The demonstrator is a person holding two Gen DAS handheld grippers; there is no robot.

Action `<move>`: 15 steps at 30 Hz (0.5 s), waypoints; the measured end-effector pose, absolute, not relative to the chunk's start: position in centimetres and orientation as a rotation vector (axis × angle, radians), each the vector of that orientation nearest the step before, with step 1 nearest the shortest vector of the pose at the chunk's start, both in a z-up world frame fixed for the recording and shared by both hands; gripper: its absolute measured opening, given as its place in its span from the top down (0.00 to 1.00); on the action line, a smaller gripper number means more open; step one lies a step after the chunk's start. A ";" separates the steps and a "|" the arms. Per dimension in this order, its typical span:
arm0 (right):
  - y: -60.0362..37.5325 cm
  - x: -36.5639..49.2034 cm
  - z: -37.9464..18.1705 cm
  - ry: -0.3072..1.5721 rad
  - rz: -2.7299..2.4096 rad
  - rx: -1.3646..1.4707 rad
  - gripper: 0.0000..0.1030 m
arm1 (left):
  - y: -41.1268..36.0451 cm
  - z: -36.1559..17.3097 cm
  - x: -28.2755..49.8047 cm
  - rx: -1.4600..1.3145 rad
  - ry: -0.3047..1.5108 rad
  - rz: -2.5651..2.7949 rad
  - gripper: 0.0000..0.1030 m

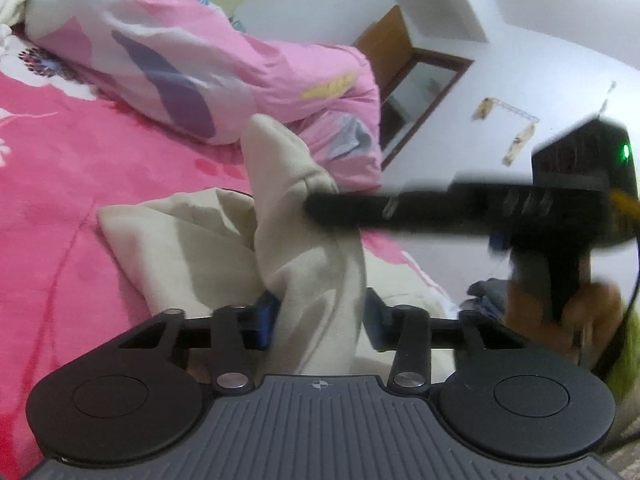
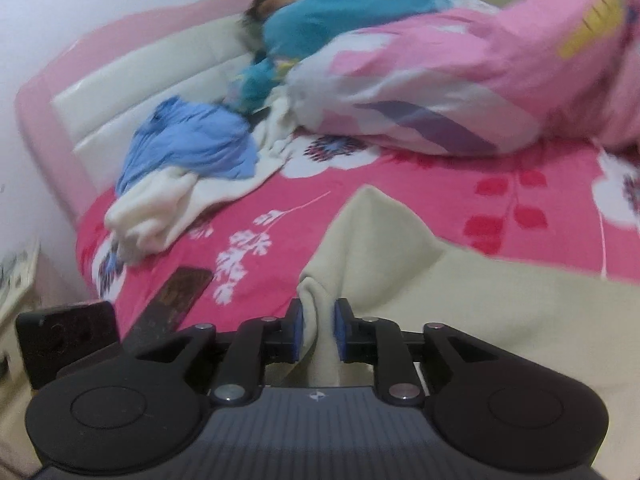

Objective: Fold clothes

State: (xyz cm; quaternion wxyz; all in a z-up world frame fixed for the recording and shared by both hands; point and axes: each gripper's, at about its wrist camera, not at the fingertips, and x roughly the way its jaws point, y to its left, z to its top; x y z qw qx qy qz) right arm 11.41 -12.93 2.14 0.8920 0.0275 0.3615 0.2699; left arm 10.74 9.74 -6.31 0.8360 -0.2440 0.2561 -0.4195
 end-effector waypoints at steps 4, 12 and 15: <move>-12.1 14.2 6.7 0.704 0.671 -0.045 0.67 | 9.8 -6.2 10.6 -0.539 0.492 -0.945 0.66; -2.4 27.1 6.9 0.945 0.992 -0.395 0.61 | 8.1 -5.6 9.2 -0.426 0.409 -1.005 0.66; 0.6 30.6 2.2 1.224 1.059 -0.511 0.61 | 7.8 -5.6 9.0 -0.408 0.405 -1.018 0.66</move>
